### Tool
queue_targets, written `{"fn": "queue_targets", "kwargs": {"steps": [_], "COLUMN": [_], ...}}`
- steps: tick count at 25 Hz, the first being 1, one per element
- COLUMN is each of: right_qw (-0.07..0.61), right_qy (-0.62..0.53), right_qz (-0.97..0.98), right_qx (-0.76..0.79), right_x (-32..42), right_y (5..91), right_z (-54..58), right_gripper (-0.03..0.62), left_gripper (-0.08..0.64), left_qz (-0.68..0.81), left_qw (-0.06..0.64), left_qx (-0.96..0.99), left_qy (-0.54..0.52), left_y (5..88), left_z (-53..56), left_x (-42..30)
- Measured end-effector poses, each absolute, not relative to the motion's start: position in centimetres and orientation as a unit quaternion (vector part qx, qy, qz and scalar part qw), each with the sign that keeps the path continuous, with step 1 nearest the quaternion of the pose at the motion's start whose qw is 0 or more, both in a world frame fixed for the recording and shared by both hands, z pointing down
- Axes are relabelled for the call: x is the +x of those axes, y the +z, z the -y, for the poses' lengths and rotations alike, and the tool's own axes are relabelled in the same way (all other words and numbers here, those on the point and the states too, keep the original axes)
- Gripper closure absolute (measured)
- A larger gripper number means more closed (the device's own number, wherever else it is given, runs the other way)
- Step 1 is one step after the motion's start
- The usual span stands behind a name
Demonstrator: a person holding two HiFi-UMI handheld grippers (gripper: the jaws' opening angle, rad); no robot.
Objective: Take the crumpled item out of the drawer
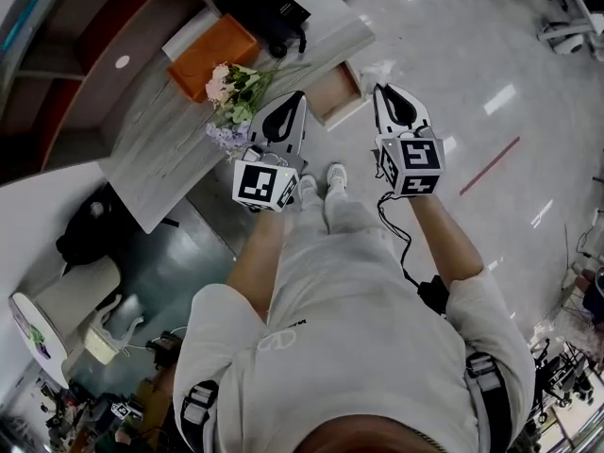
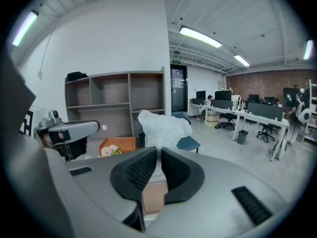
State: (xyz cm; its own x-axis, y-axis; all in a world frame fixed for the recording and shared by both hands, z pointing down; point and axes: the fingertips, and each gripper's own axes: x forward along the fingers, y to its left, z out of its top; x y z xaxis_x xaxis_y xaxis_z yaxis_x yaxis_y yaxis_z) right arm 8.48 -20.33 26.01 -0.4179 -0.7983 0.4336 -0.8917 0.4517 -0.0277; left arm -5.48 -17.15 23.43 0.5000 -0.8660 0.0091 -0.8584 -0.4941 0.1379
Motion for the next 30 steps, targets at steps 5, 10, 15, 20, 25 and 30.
{"fn": "queue_targets", "kwargs": {"steps": [5,10,15,20,25,30], "right_qw": [0.169,0.155,0.134,0.098,0.074,0.047], "right_qy": [0.118,0.088,0.063,0.038,0.03,0.023], "right_qz": [0.836,0.837,0.842,0.851,0.853,0.855], "right_qx": [0.509,0.517,0.518,0.515,0.516,0.517], "right_x": [9.4,10.3,10.5,10.6,11.4,12.2], "right_y": [23.1,19.6,16.1,12.5,10.1,7.8], "right_z": [19.1,18.4,17.8,17.1,16.5,15.7], "right_gripper": [0.56,0.56,0.56,0.56,0.56,0.56], "left_gripper": [0.56,0.56,0.56,0.56,0.56,0.56], "left_qz": [0.512,0.514,0.517,0.525,0.53,0.535], "left_qw": [0.043,0.014,-0.003,-0.027,-0.056,-0.077], "left_qx": [0.857,0.857,0.855,0.849,0.844,0.839], "left_qy": [-0.04,-0.046,-0.052,-0.056,-0.054,-0.059], "left_y": [20.3,16.8,14.2,12.0,9.3,7.2], "left_z": [16.0,15.4,14.5,13.7,13.0,12.7], "left_x": [-6.5,-7.5,-8.4,-9.4,-10.7,-11.4]}}
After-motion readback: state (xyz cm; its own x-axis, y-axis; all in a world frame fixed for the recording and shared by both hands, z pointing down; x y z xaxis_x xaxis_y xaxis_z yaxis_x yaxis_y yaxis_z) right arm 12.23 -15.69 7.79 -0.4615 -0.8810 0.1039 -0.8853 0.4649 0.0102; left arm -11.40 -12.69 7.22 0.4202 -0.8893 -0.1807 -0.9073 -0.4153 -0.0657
